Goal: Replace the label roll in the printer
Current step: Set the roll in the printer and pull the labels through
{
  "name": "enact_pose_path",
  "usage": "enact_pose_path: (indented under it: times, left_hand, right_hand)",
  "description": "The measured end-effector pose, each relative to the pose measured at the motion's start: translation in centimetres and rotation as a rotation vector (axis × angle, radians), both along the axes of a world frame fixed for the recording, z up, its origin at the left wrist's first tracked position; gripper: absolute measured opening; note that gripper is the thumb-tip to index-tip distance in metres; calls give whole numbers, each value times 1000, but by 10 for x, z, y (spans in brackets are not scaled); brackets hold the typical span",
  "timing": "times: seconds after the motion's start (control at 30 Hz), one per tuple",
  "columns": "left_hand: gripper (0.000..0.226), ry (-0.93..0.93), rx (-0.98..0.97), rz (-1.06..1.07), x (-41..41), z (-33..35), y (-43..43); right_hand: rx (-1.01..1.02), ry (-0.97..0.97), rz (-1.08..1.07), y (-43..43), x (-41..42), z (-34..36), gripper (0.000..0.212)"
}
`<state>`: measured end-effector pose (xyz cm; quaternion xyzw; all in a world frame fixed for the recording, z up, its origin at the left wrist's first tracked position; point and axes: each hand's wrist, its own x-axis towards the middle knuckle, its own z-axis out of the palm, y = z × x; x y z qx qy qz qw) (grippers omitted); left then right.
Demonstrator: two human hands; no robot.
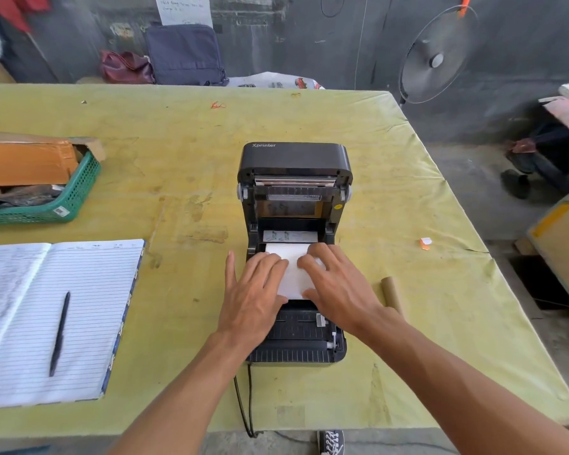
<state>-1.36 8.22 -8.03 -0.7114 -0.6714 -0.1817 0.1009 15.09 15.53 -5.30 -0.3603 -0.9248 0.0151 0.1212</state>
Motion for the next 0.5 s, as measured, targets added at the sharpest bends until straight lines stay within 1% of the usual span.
enact_pose_path:
  times: [0.07, 0.2, 0.27, 0.33, 0.43, 0.5]
  left_hand:
    - [70, -2, 20, -6, 1, -5, -2]
    - [51, 4, 103, -81, -8, -13, -7]
    - [45, 27, 113, -139, -15, -10, -5]
    - [47, 53, 78, -175, -20, -4, -1]
    - [59, 48, -14, -138, -22, -1, 4]
    - [61, 25, -33, -117, -20, -3, 4]
  right_hand:
    - [55, 23, 1, -2, 1, -6, 50]
    - [166, 17, 18, -7, 3, -20, 50]
    - [195, 19, 11, -9, 3, -25, 49]
    - [207, 26, -3, -11, 3, -29, 45]
    - [205, 31, -16, -14, 3, -35, 46]
    - [206, 45, -27, -17, 1, -36, 42]
